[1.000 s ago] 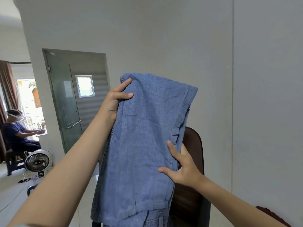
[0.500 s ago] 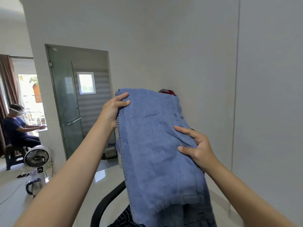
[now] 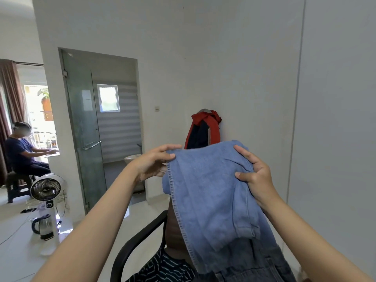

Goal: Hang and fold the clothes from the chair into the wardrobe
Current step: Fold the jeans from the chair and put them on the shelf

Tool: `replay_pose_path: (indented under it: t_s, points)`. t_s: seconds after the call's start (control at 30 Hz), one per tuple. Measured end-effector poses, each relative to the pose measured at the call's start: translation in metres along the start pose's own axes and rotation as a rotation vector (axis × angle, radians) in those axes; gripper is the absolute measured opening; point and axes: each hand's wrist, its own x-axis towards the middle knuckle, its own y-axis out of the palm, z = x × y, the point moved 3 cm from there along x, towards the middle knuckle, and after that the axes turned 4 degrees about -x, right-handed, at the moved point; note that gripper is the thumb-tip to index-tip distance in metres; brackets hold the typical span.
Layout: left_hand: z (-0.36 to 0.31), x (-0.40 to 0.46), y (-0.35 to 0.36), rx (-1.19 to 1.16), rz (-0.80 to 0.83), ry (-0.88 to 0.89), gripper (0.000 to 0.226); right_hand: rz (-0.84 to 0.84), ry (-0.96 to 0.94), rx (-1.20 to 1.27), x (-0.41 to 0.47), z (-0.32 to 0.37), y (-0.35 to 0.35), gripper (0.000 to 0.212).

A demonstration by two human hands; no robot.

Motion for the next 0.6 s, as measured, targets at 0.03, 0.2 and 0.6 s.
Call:
replay_pose_path:
  t_s: [0.03, 0.2, 0.6]
  points:
    - [0.004, 0.001, 0.001, -0.058, 0.044, 0.014, 0.063, -0.016, 0.012, 0.009, 0.0, -0.001, -0.001, 0.067]
    - [0.018, -0.001, 0.017, -0.569, 0.033, 0.284, 0.061, -0.107, 0.049, 0.029, 0.0, -0.003, -0.006, 0.071]
    - [0.021, -0.007, 0.054, 0.444, 0.048, 0.348, 0.1, -0.164, 0.067, -0.005, 0.002, -0.005, -0.01, 0.071]
